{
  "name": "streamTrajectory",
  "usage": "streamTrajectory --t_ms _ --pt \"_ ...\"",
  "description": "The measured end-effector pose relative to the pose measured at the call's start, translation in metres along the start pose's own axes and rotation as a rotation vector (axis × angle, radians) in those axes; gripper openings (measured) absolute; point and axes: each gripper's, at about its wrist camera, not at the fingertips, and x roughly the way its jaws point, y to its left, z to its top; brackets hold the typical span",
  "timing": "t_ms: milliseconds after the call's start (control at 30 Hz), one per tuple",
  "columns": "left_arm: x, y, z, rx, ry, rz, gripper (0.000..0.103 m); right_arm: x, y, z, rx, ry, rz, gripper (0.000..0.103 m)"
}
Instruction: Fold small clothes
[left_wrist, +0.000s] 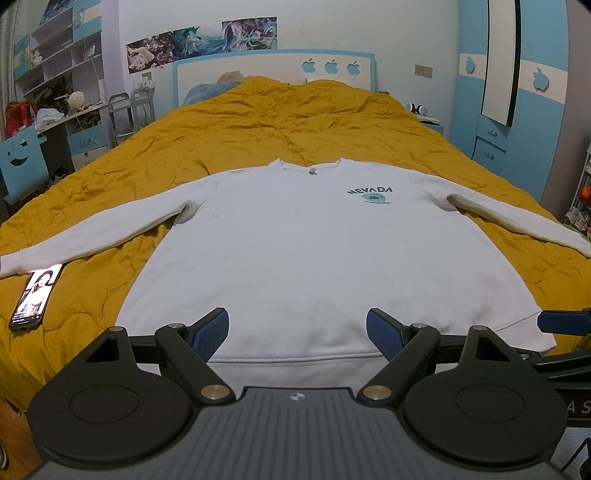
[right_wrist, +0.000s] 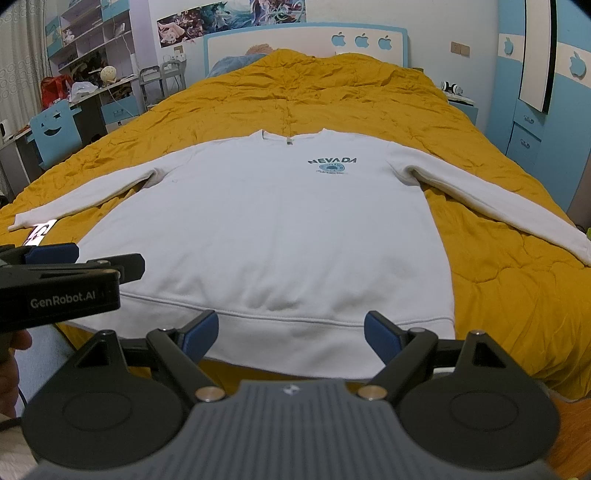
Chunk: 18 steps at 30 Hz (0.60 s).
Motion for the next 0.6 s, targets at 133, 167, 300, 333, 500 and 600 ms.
streamTrajectory --t_ms 133,167,300,333,500,600 --pt "0.0003 0.0003 0.0000 0.000 0.002 -0.002 0.099 0.0009 0.0008 -0.0020 0.000 0.001 0.000 0.082" --pt "0.0005 0.0004 -0.0006 -0.001 0.004 -0.002 0.099 0.0009 0.0008 -0.0020 0.000 0.001 0.000 0.082" --pt "0.0009 0.0006 -0.0023 -0.003 0.006 -0.002 0.099 0.0010 0.0009 -0.0018 0.000 0.001 0.000 0.082" --pt "0.0007 0.0007 -0.0012 -0.002 0.005 -0.003 0.099 0.0009 0.0008 -0.0018 0.000 0.001 0.000 0.082" --pt "0.0015 0.0013 -0.0036 -0.005 0.009 -0.005 0.099 0.0022 0.0014 -0.0024 0.002 0.002 0.000 0.082" --pt "0.0035 0.0035 -0.0031 -0.012 0.018 -0.013 0.099 0.0029 0.0015 -0.0027 0.002 0.003 0.002 0.082"
